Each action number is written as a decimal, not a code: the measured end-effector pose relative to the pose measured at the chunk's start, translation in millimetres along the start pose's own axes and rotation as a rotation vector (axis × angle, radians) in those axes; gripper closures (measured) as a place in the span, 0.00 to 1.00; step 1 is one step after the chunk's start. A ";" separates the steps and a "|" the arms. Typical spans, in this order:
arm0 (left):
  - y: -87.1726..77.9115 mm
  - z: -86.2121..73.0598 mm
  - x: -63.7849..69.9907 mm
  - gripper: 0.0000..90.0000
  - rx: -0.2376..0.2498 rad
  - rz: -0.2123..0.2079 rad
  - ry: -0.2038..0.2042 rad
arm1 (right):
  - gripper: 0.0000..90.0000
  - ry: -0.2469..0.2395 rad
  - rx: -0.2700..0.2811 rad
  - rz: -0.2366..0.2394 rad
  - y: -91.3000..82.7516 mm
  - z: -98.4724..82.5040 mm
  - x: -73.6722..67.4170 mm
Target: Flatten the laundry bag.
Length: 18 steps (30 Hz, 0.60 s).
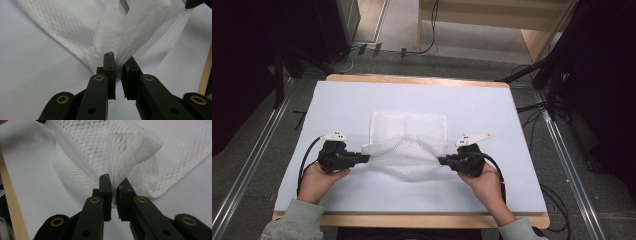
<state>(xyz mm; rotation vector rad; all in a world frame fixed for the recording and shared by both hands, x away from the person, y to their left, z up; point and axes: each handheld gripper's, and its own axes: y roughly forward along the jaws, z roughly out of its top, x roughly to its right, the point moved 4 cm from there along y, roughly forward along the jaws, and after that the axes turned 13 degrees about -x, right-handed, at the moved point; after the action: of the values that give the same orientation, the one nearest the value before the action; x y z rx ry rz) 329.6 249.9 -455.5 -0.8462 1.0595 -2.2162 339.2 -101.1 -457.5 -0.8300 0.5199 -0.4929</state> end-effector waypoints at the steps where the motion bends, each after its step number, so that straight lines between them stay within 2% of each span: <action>1: 0.3 0.0 -0.7 0.91 -0.001 0.009 0.002 | 0.93 0.004 -0.004 0.000 0.3 -1.3 0.3; 6: -6.8 0.1 -3.2 0.75 0.019 0.009 0.006 | 0.76 -0.003 0.003 -0.004 -7.0 -5.1 1.3; 8: -11.4 -0.3 -5.1 0.65 0.038 0.004 -0.007 | 0.70 -0.006 0.018 -0.011 -14.3 -7.2 2.8; 10: -16.1 -0.9 -8.1 0.59 0.052 -0.001 -0.019 | 0.66 -0.001 0.041 -0.023 -23.0 -9.5 6.1; 13: -23.6 -1.2 -10.7 0.57 0.055 -0.002 -0.035 | 0.68 0.009 0.067 -0.030 -34.1 -11.3 13.0; 15: -30.6 -0.3 -11.8 0.57 0.045 0.023 -0.026 | 0.76 0.021 0.088 -0.029 -40.6 -10.1 17.3; 16: -34.8 0.5 -12.5 0.59 0.059 0.027 -0.025 | 0.80 0.027 0.095 -0.032 -42.9 -9.0 19.5; 18: -41.9 2.0 -16.0 0.65 0.069 0.016 -0.037 | 0.89 0.030 0.091 -0.038 -44.7 -6.0 24.3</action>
<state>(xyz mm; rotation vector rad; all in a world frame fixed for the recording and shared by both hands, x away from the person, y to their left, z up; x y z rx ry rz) 333.5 282.9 -425.3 -0.8429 0.9640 -2.2020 345.1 -144.8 -431.4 -0.7470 0.5065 -0.5607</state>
